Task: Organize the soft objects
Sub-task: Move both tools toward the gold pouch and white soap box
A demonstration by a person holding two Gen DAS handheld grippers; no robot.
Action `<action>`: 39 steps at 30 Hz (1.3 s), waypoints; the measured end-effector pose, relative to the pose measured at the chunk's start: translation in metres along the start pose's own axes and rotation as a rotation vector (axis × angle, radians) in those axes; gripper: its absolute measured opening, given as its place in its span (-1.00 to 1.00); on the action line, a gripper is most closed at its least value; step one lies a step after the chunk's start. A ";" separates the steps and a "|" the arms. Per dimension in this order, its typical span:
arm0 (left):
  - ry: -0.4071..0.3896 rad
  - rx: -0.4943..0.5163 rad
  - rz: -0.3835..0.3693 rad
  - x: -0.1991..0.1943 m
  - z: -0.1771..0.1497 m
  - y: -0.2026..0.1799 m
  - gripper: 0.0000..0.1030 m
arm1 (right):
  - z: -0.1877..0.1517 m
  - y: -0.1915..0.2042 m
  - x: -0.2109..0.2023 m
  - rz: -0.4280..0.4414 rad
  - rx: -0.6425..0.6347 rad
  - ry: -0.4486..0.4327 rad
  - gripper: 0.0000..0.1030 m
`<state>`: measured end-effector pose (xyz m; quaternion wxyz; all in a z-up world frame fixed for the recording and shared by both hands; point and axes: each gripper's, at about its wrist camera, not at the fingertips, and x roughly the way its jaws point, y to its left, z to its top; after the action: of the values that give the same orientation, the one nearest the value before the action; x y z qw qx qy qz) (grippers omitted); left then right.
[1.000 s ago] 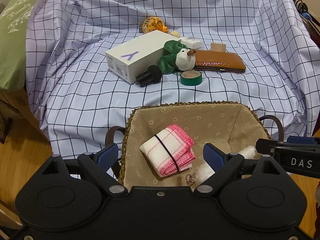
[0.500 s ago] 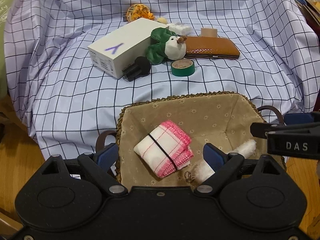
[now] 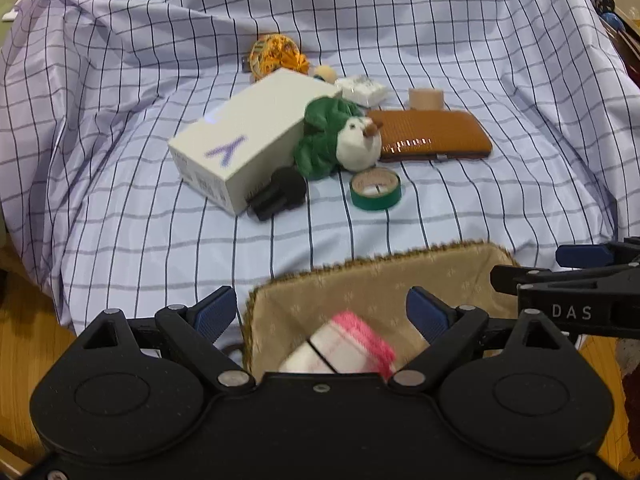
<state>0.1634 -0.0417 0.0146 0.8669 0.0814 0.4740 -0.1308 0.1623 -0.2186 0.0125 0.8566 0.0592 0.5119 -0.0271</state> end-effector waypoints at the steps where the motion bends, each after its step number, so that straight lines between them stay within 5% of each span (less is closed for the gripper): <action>1: -0.006 -0.003 0.000 0.001 0.005 0.002 0.73 | 0.003 0.001 0.001 0.003 -0.003 -0.008 0.44; 33: -0.137 -0.079 0.139 0.083 0.164 0.080 0.74 | 0.179 0.024 0.079 -0.022 -0.067 -0.220 0.44; 39: -0.104 -0.090 0.097 0.119 0.196 0.087 0.74 | 0.192 0.022 0.099 -0.021 -0.056 -0.213 0.45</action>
<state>0.4079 -0.0290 0.0214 0.8986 0.0583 0.4291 -0.0711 0.3790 -0.2203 0.0169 0.9071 0.0269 0.4190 -0.0278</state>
